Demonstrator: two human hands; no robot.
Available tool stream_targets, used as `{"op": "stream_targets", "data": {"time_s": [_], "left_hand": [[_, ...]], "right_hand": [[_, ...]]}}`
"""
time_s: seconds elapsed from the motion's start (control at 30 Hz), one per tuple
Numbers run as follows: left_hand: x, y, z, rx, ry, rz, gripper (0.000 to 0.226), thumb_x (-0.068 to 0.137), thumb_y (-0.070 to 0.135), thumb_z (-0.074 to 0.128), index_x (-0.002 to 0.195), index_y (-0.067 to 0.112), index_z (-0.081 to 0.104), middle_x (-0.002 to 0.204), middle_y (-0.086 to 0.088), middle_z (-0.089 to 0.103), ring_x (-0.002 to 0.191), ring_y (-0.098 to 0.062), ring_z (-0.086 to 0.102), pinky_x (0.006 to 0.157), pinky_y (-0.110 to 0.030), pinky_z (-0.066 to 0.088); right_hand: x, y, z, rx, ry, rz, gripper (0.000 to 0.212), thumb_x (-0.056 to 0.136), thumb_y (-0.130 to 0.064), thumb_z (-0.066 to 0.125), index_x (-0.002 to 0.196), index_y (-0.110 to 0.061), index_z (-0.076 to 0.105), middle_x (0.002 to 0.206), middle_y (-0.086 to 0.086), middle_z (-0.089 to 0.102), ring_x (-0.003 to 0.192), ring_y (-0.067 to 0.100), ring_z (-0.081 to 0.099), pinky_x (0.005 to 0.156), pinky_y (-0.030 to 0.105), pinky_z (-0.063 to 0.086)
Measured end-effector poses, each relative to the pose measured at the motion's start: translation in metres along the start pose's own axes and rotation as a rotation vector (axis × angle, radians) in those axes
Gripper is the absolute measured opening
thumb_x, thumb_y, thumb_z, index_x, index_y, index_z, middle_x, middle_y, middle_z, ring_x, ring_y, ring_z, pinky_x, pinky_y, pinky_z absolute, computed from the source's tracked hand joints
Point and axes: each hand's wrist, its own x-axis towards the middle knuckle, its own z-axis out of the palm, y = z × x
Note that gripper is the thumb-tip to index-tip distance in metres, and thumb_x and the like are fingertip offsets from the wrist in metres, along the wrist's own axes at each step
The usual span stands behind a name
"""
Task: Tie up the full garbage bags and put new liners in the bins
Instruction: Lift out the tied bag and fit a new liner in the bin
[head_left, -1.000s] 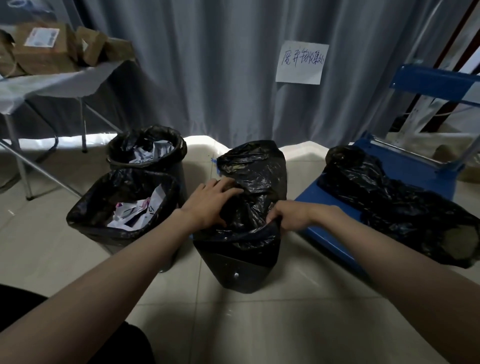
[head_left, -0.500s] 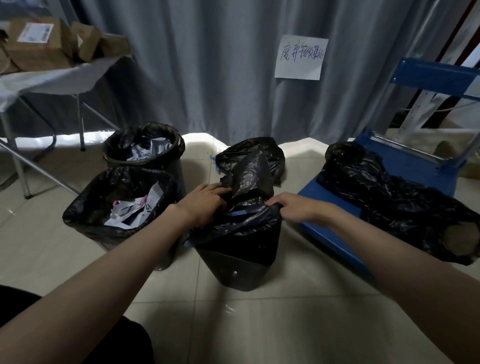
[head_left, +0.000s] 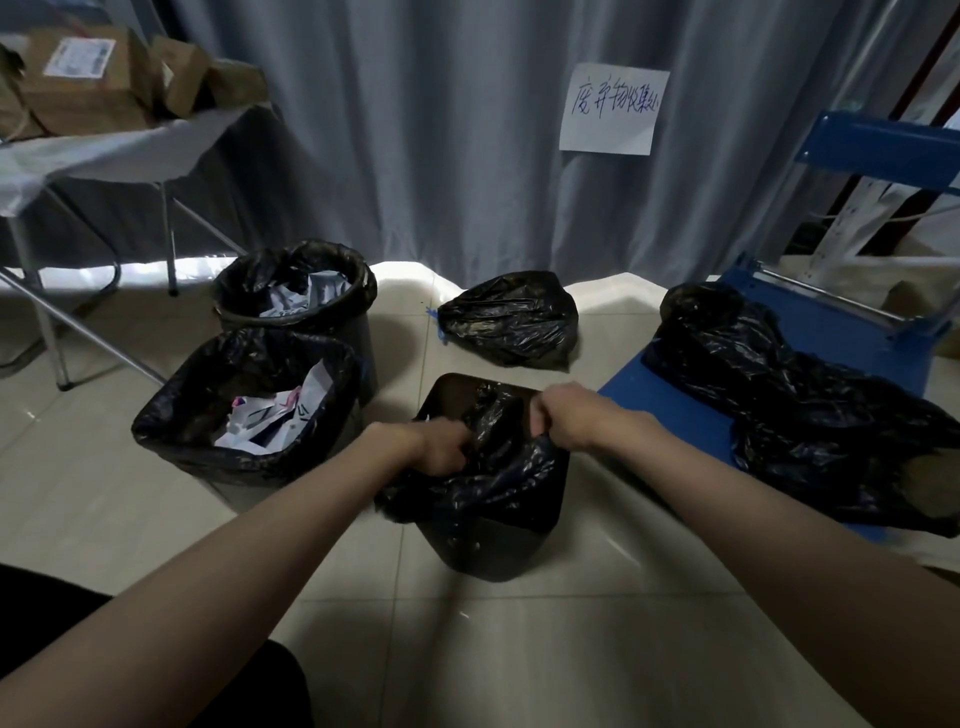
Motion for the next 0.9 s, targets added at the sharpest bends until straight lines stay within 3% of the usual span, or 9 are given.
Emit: {"op": "stream_targets", "data": {"time_s": [0.13,0.2,0.27,0.33,0.43,0.57,0.77,0.83,0.9], "left_hand": [[-0.004,-0.009,-0.033,-0.160,0.361,0.058,0.018,0.093,0.014,0.057,0.103,0.011,0.072,0.103,-0.008,0.069,0.099,-0.024,0.064,0.088,-0.029,0.046],[-0.008,-0.011,-0.046,-0.235,0.494,0.073,0.017,0.092,0.012,0.059,0.098,0.010,0.074,0.092,-0.005,0.070,0.083,-0.017,0.064,0.076,-0.023,0.045],[-0.011,-0.013,-0.052,-0.304,0.588,0.072,0.016,0.089,0.011,0.061,0.095,0.013,0.075,0.084,0.000,0.068,0.071,-0.009,0.060,0.065,-0.018,0.043],[-0.012,-0.015,-0.056,-0.373,0.671,0.075,0.015,0.084,0.009,0.063,0.089,0.017,0.074,0.083,0.000,0.071,0.075,-0.012,0.063,0.069,-0.023,0.048],[-0.015,-0.012,-0.057,-0.434,0.735,0.070,0.010,0.081,0.008,0.065,0.084,0.016,0.069,0.077,-0.003,0.069,0.073,-0.018,0.064,0.074,-0.032,0.052],[-0.017,-0.013,-0.058,-0.404,0.746,0.098,0.014,0.077,0.004,0.065,0.084,0.015,0.069,0.079,-0.004,0.070,0.076,-0.020,0.065,0.075,-0.033,0.053],[-0.021,-0.025,-0.051,-0.305,0.585,0.086,0.014,0.080,0.005,0.068,0.085,0.017,0.071,0.083,0.000,0.070,0.076,-0.014,0.064,0.077,-0.029,0.053],[-0.022,-0.029,-0.048,-0.275,0.542,0.049,0.012,0.081,0.010,0.070,0.091,0.015,0.072,0.085,-0.001,0.068,0.081,-0.018,0.063,0.078,-0.029,0.051],[-0.022,-0.032,-0.047,-0.256,0.538,0.012,0.017,0.080,0.011,0.072,0.096,0.013,0.069,0.087,-0.003,0.066,0.085,-0.022,0.063,0.077,-0.030,0.051]], "right_hand": [[0.004,-0.002,-0.010,0.348,0.366,0.065,0.027,0.089,-0.007,0.052,0.075,-0.027,0.064,0.089,-0.002,0.065,0.091,0.023,0.063,0.086,0.042,0.055],[0.004,-0.007,-0.010,0.383,0.314,0.049,0.015,0.089,-0.031,0.059,0.080,-0.023,0.069,0.087,-0.002,0.068,0.091,0.022,0.065,0.086,0.040,0.054],[0.001,-0.012,-0.005,0.325,0.195,0.051,0.041,0.077,-0.061,0.065,0.090,-0.022,0.071,0.093,-0.003,0.068,0.091,0.018,0.064,0.087,0.037,0.053],[-0.001,-0.014,0.000,0.276,0.106,0.022,0.070,0.059,-0.078,0.068,0.106,-0.026,0.068,0.107,-0.005,0.067,0.100,0.016,0.062,0.092,0.037,0.052],[-0.005,-0.013,0.009,0.293,-0.033,-0.077,0.084,0.064,-0.063,0.080,0.136,-0.031,0.051,0.130,-0.007,0.059,0.120,0.016,0.055,0.105,0.036,0.044],[-0.006,-0.017,0.022,0.128,-0.131,-0.093,0.062,0.091,-0.021,0.065,0.147,-0.019,0.038,0.143,0.009,0.050,0.131,0.029,0.048,0.105,0.034,0.041],[-0.009,-0.027,0.037,-0.025,-0.409,-0.013,0.038,0.101,-0.016,0.045,0.136,-0.002,0.049,0.139,0.015,0.051,0.125,0.031,0.051,0.090,0.029,0.042],[-0.007,-0.029,0.032,-0.018,-0.380,-0.011,0.035,0.101,-0.024,0.049,0.130,-0.007,0.056,0.135,0.013,0.053,0.125,0.031,0.051,0.092,0.030,0.042],[-0.001,-0.025,0.025,0.006,-0.243,0.022,0.017,0.096,-0.033,0.058,0.101,-0.018,0.061,0.116,0.010,0.054,0.115,0.030,0.056,0.086,0.030,0.043]]}}
